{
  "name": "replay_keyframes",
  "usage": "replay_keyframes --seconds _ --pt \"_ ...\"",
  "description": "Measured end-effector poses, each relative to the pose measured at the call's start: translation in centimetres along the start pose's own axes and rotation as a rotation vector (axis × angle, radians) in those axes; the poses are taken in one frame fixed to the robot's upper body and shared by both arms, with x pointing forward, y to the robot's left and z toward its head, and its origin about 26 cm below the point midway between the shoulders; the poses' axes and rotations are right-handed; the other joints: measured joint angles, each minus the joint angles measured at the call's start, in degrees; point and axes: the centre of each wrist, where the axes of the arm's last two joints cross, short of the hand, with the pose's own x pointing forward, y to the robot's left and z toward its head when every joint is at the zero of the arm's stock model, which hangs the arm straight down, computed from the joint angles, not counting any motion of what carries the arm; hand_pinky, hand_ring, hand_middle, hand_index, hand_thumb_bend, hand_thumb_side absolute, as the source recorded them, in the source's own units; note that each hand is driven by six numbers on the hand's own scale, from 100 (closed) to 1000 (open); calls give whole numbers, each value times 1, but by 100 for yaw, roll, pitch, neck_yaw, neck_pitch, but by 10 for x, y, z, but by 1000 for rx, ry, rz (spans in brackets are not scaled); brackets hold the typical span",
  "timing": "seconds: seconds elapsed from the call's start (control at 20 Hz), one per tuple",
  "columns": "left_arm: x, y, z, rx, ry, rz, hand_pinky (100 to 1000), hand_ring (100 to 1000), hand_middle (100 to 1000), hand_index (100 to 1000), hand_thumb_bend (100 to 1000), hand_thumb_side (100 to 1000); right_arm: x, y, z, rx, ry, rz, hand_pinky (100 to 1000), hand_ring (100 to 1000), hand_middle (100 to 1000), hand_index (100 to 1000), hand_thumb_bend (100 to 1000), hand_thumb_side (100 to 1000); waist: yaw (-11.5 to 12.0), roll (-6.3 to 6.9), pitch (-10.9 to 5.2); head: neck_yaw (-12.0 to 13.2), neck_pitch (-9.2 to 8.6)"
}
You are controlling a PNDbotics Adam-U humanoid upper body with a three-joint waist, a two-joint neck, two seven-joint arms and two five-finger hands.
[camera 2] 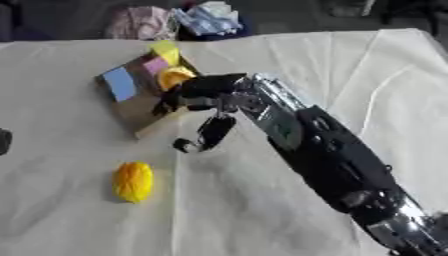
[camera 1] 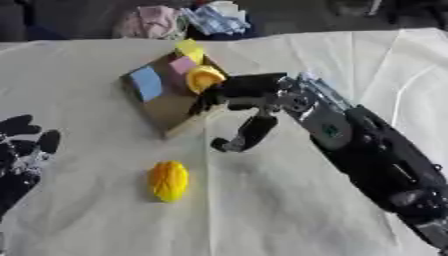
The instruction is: Pick up objects on the table and place them in the box.
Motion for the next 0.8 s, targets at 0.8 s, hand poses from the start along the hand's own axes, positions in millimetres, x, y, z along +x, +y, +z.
replay_keyframes --seconds 0.8 --pt "0 0 0 -2 -1 2 696 561 636 784 579 496 -2 30 -44 126 -27 52 793 816 806 898 208 361 25 -2 0 -31 0"
